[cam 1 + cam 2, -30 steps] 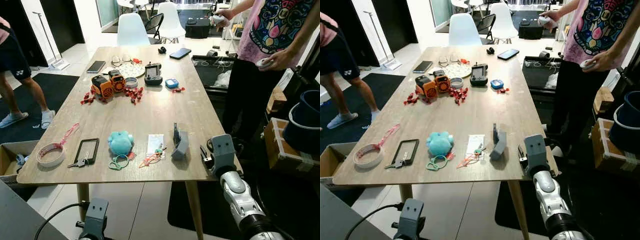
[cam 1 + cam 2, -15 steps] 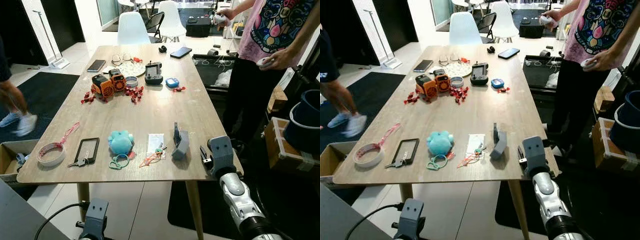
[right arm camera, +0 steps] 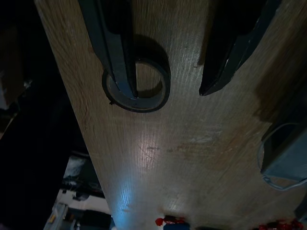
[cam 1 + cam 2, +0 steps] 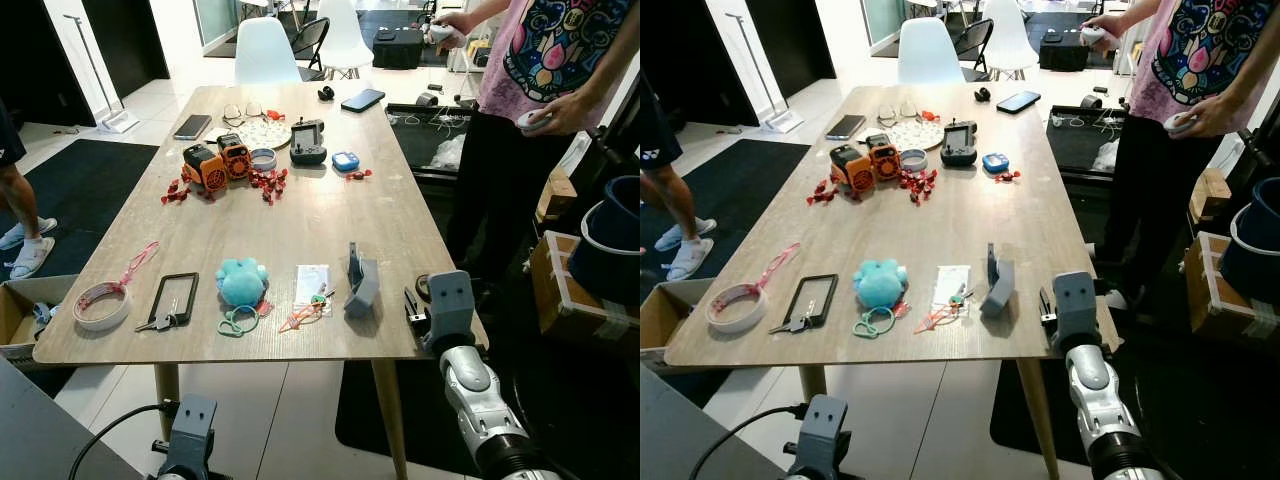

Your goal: Hang keys on a hook

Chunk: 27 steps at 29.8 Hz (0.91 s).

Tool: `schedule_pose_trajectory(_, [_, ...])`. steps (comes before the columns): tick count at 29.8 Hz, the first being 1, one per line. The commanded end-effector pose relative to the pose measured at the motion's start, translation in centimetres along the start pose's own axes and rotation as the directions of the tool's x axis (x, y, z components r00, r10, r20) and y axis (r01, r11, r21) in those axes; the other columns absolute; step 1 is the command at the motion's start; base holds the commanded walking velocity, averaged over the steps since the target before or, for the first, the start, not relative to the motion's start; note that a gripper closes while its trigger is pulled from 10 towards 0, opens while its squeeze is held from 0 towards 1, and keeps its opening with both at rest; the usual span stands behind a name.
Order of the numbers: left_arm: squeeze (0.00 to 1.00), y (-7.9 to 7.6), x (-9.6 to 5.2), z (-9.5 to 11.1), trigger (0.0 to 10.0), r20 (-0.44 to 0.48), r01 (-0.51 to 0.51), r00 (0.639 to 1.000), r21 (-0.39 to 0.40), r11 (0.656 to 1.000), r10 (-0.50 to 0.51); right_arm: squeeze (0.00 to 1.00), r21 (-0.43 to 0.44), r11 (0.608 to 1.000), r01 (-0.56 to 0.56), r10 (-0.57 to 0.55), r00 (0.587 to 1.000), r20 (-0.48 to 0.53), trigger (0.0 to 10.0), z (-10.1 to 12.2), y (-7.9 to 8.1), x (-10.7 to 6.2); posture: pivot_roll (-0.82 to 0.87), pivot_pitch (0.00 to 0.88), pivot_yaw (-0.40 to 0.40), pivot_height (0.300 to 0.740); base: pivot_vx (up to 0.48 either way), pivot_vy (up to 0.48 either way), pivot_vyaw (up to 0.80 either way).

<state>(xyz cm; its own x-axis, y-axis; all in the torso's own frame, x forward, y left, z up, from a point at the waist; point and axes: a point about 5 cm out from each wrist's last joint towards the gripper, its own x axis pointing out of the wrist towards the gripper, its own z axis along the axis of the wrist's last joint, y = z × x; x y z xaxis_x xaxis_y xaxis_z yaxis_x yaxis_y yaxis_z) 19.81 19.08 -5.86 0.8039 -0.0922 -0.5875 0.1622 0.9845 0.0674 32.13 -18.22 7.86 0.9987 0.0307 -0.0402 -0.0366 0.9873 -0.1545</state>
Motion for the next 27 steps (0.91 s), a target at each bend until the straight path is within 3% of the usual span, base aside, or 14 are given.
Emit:
schedule_pose_trajectory(1, [0.01, -0.1, -0.2, -0.6, 10.0, -0.025, -0.003, 1.000, -0.006, 1.000, 0.003, 0.00, 0.023, 1.000, -0.010, 0.011, 0.998, -0.055, 10.0, -1.0, 0.3, -0.4, 0.04, 0.094, 0.037, 0.740, 0.000, 0.000, 0.00])
schedule_pose_trajectory(6, [0.01, -0.1, -0.2, -0.5, 10.0, -0.021, -0.003, 1.000, -0.008, 1.000, 0.003, 0.00, 0.105, 0.994, -0.006, 0.019, 0.993, -0.120, 10.0, -1.7, 0.8, -0.4, 0.04, 0.099, 0.037, 0.740, 0.000, 0.000, 0.00])
schedule_pose_trajectory(23, [0.01, -0.1, -0.2, -0.5, 10.0, -0.024, 0.002, 1.000, 0.001, 1.000, -0.002, 0.00, 0.079, 0.997, -0.006, 0.017, 0.990, -0.139, 10.0, -2.0, 0.8, -0.6, 0.05, 0.098, 0.041, 0.740, 0.000, 0.000, 0.00])
schedule_pose_trajectory(24, [0.01, -0.1, -0.2, -0.4, 10.0, -0.025, 0.006, 1.000, 0.007, 1.000, -0.005, 0.00, 0.069, 0.998, -0.008, 0.018, 0.990, -0.143, 7.6, -2.0, 0.8, -0.7, 0.05, 0.098, 0.042, 0.740, 0.000, 0.000, 0.00])
schedule_pose_trajectory(25, [0.01, -0.1, -0.2, -0.4, 10.0, -0.027, 0.008, 1.000, 0.011, 1.000, -0.008, 0.00, 0.064, 0.998, -0.009, 0.018, 0.989, -0.147, 4.0, -2.1, 0.8, -0.7, 0.05, 0.099, 0.042, 0.740, 0.000, 0.000, 0.00])
schedule_pose_trajectory(26, [0.02, -0.1, -0.2, -0.4, 10.0, -0.028, 0.011, 1.000, 0.015, 1.000, -0.010, 0.00, 0.058, 0.998, -0.010, 0.019, 0.988, -0.152, 1.3, -2.1, 0.8, -0.7, 0.05, 0.099, 0.042, 0.740, 0.000, 0.000, 0.00])
schedule_pose_trajectory(27, [0.02, -0.1, -0.2, -0.4, 10.0, -0.029, 0.012, 1.000, 0.016, 1.000, -0.012, 0.00, 0.054, 0.999, -0.011, 0.019, 0.988, -0.154, 1.3, -2.2, 0.8, -0.7, 0.05, 0.099, 0.042, 0.740, 0.000, 0.000, 0.00])
